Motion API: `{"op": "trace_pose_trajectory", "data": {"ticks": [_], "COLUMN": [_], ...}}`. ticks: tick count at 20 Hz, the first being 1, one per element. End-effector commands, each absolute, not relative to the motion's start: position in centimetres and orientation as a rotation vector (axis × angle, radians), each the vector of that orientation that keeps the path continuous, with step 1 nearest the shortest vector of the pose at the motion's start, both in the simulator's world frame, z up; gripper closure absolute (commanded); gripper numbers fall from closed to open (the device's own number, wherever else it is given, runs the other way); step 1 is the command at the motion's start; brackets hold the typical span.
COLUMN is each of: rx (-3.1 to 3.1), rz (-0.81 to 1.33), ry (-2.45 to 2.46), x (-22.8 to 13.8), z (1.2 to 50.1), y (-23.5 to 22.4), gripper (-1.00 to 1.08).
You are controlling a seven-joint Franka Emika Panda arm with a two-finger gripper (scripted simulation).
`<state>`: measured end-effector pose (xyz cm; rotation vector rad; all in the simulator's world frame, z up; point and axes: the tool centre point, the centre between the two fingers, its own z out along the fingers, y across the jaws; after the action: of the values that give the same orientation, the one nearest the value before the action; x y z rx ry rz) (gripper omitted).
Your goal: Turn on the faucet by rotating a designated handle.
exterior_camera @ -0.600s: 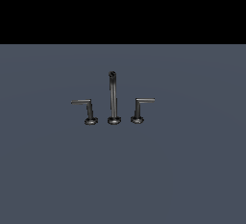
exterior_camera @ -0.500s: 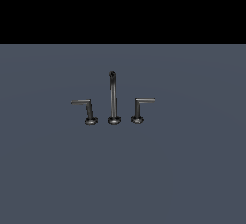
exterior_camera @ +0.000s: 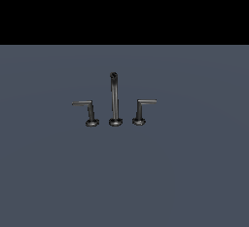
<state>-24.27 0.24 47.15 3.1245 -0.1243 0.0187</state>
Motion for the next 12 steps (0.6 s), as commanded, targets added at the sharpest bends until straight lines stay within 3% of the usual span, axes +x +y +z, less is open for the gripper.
{"op": "trace_pose_trajectory", "data": {"ticks": [1, 12], "rx": [3.123, 3.085], "rz": [0.018, 0.014], "ry": [-0.174, -0.54], "x": [-23.6, -18.4], "z": [46.3, 39.9], "y": [0.5, 2.0], "gripper": [1.08, 1.08]}}
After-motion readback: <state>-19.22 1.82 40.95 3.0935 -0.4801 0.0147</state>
